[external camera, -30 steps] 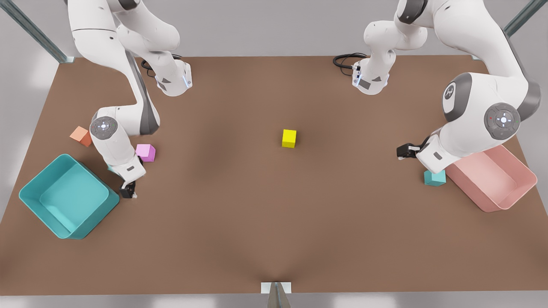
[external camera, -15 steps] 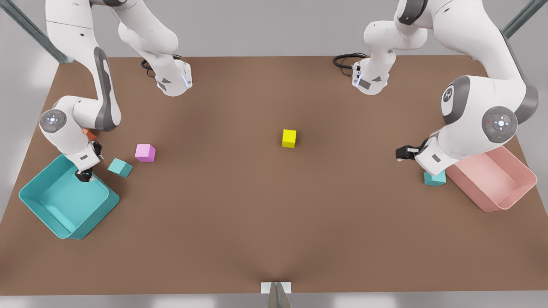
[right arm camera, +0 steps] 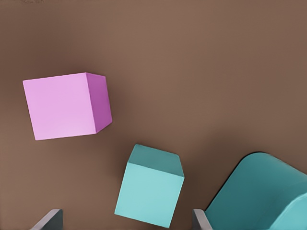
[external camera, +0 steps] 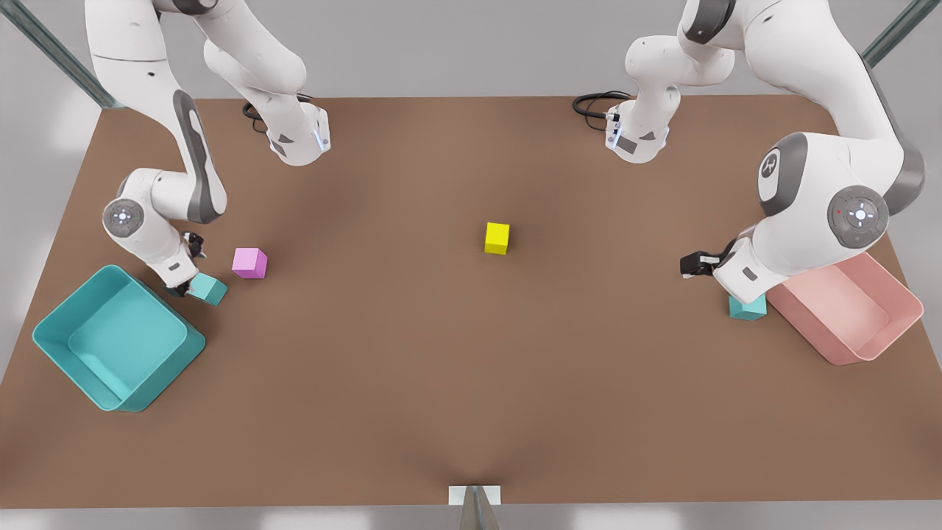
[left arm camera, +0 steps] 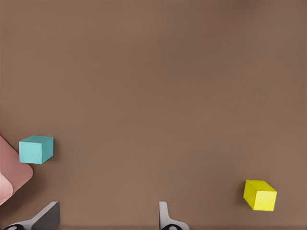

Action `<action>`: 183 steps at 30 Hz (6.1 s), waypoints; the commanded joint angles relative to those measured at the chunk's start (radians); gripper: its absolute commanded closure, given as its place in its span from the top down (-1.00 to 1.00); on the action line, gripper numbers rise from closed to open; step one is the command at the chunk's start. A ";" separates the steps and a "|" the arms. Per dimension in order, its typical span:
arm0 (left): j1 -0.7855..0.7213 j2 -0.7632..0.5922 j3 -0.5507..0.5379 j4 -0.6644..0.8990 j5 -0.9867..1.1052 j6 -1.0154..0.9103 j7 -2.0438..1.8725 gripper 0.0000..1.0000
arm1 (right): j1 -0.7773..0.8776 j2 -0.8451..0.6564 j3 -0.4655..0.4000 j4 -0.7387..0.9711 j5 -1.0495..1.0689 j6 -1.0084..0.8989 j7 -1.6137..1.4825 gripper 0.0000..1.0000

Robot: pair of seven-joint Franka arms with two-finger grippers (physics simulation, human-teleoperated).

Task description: Stack the two blue cubes on top of each other

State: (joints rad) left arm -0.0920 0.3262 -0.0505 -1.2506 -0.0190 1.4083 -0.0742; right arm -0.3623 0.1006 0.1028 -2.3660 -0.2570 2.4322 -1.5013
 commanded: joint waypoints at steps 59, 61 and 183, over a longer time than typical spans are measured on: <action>0.296 0.226 -0.005 -0.058 0.148 0.363 0.481 1.00 | -0.075 0.255 -0.029 0.080 -0.151 0.145 0.322 1.00; 0.296 0.225 -0.005 -0.058 0.148 0.362 0.481 1.00 | -0.075 0.255 -0.028 0.076 -0.151 0.143 0.323 1.00; 0.591 0.128 -0.108 -0.785 0.191 1.071 0.476 0.99 | 0.233 -0.341 -0.038 0.228 0.219 -0.467 1.504 1.00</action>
State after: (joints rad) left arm 0.4986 0.4547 -0.1579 -2.0353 0.1696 2.4600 0.4251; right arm -0.1287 -0.2409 0.0645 -2.1415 -0.0485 1.9389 -0.0896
